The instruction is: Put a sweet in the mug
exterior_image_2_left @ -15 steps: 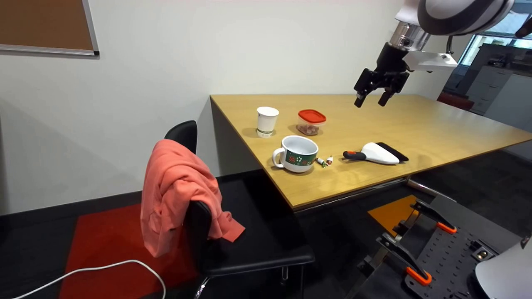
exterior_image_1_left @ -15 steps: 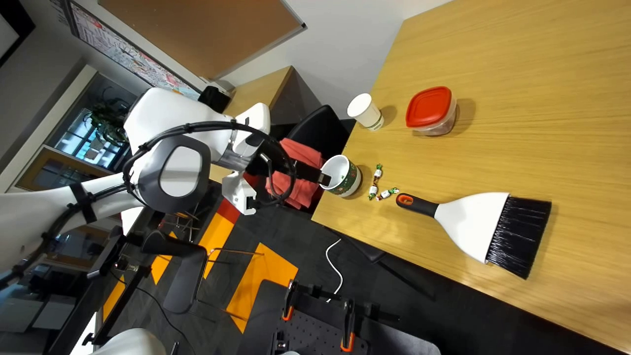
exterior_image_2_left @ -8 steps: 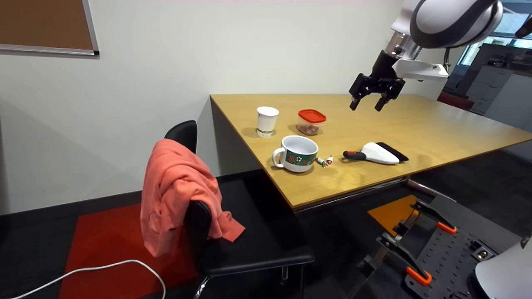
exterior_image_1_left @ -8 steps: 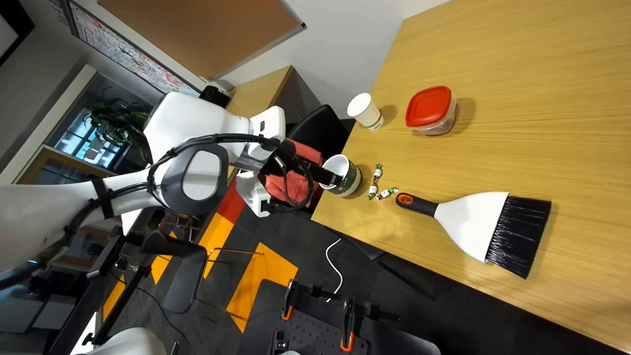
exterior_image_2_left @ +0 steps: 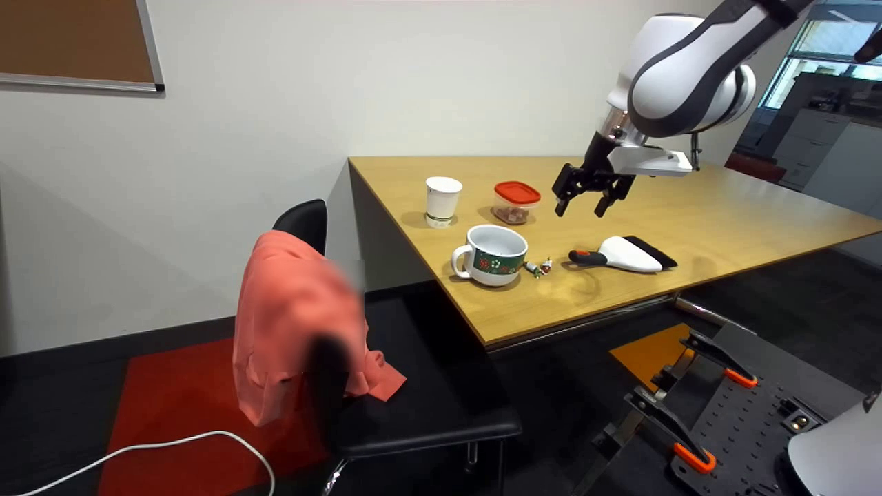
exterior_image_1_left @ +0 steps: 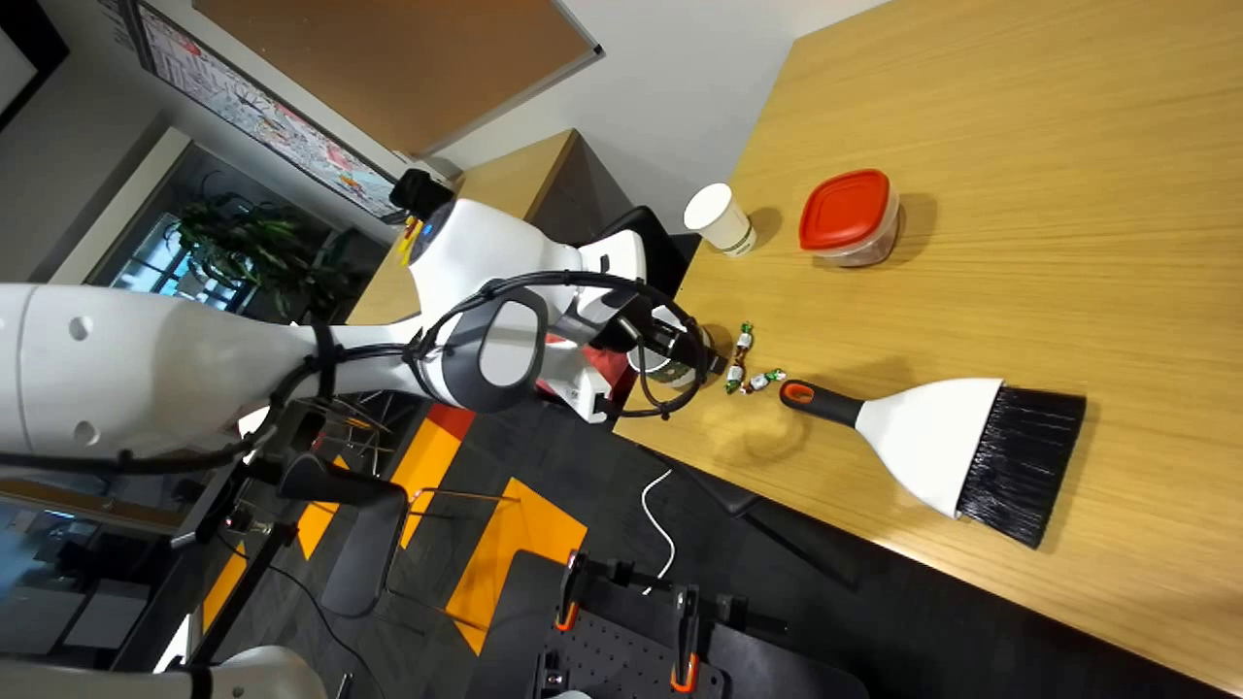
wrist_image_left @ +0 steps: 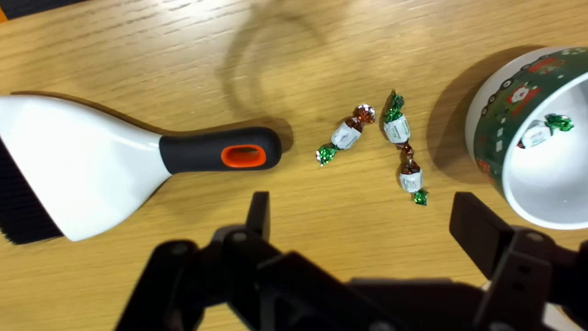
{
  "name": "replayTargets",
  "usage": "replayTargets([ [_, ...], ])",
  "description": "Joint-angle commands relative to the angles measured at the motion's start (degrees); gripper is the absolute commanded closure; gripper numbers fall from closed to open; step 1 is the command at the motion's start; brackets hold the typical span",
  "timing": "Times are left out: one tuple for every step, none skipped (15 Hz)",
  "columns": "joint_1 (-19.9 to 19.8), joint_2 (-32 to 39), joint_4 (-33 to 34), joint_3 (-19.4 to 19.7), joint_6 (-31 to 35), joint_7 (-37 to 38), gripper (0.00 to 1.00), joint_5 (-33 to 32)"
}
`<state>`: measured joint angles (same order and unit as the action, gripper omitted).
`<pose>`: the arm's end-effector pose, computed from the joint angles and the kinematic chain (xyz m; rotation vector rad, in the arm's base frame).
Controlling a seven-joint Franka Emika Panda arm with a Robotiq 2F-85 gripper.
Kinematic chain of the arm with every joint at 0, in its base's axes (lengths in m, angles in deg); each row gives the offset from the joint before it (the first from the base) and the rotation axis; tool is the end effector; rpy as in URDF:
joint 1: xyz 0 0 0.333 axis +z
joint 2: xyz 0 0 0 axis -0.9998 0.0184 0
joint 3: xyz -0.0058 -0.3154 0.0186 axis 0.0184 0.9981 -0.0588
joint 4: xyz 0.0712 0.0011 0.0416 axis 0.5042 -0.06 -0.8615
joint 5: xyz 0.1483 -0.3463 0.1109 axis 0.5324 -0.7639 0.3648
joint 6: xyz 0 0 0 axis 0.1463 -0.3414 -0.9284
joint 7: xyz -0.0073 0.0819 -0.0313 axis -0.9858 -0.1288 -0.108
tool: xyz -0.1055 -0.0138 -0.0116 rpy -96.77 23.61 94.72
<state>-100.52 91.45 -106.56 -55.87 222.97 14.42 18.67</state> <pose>0.4585 -0.1195 0.2565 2.9956 -0.6720 0.2714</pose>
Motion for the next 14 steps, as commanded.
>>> replayTargets([
  [3.13,8.79,6.31,2.82,2.28,0.94,0.0,1.0],
  [3.87,10.54,7.93,3.33,1.91,0.7,0.0,1.76],
  [4.44,11.95,9.33,3.61,1.39,0.24,0.0,2.64],
  [4.89,13.48,10.77,3.64,1.07,-0.15,0.0,3.68],
  [5.51,14.61,11.95,3.89,0.82,0.05,0.0,4.33],
  [6.25,15.85,13.26,4.17,0.44,0.45,0.0,4.9],
  [6.87,16.89,14.33,4.39,0.24,0.63,0.0,5.37],
  [7.57,17.84,15.3,4.73,0.2,0.93,0.05,5.75],
  [8.17,18.81,16.28,5.04,0.06,1.09,0.14,6.17],
  [8.77,19.71,17.2,5.46,0.0,1.33,0.17,6.34],
  [9.07,20.46,18.01,5.62,-0.18,1.22,0.21,6.67],
  [9.33,21.2,18.75,5.75,-0.36,1.12,0.28,7.07],
  [9.6,21.85,19.39,5.92,-0.47,1.08,0.32,7.44],
  [9.62,22.56,20.06,5.77,-0.63,0.83,0.31,8.01],
])
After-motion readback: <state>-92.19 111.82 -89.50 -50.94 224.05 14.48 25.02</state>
